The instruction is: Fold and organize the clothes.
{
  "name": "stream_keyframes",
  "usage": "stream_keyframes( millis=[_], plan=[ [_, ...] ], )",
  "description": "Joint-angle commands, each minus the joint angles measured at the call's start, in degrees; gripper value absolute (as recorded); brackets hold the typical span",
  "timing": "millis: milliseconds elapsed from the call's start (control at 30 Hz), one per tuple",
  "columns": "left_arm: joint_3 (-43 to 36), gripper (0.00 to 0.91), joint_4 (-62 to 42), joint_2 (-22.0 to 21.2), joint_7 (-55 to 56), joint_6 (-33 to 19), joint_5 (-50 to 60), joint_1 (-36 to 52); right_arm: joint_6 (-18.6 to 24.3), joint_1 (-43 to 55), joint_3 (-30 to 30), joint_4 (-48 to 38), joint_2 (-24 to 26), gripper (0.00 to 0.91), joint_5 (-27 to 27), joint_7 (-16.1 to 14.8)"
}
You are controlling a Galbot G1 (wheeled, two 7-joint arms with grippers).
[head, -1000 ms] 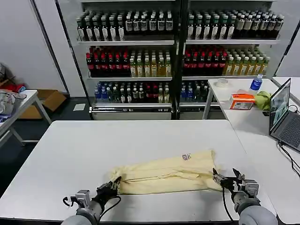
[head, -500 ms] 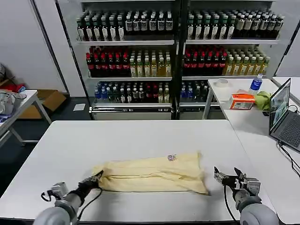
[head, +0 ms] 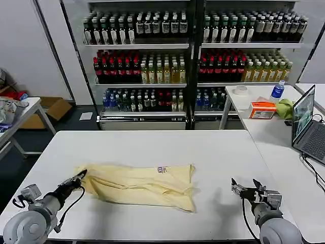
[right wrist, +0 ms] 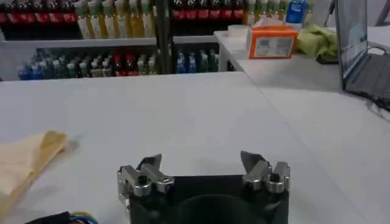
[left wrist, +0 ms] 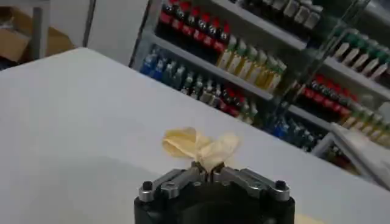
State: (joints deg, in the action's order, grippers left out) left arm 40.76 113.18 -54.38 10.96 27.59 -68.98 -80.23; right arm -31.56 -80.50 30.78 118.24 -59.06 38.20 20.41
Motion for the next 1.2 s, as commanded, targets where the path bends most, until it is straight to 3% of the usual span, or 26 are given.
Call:
stream_keyframes(
  millis=[33, 400, 633, 900, 1200],
  plan=[
    [-7.46, 0.030, 5.59, -4.32, 0.00, 0.79, -8.80, 3.52, 0.06, 0.14, -0.16, 0.04, 0.13, 0.907, 0.10, 0.00],
    [-20.07, 0.040, 4.93, -12.47, 1.58, -0.32, -8.68, 11.88, 0.26, 0.47, -0.53, -0.62, 0.51, 0.907, 0.41, -0.28],
    [-26.60, 0.040, 4.01, -12.71, 3.31, -0.36, -5.25, 14.41, 0.51, 0.82, -0.31, -1.27, 1.02, 0.907, 0.95, -0.49],
    [-34.16, 0.040, 4.78, -9.86, 9.32, 0.30, 1.44, 15.91, 0.57, 0.78, -0.35, -1.17, 0.72, 0.907, 0.98, -0.47],
    [-40.58, 0.040, -1.72, -11.45, 13.23, 1.08, 6.38, 20.39, 0.40, 1.40, -1.03, -1.08, 0.68, 0.907, 0.93, -0.24]
  ],
)
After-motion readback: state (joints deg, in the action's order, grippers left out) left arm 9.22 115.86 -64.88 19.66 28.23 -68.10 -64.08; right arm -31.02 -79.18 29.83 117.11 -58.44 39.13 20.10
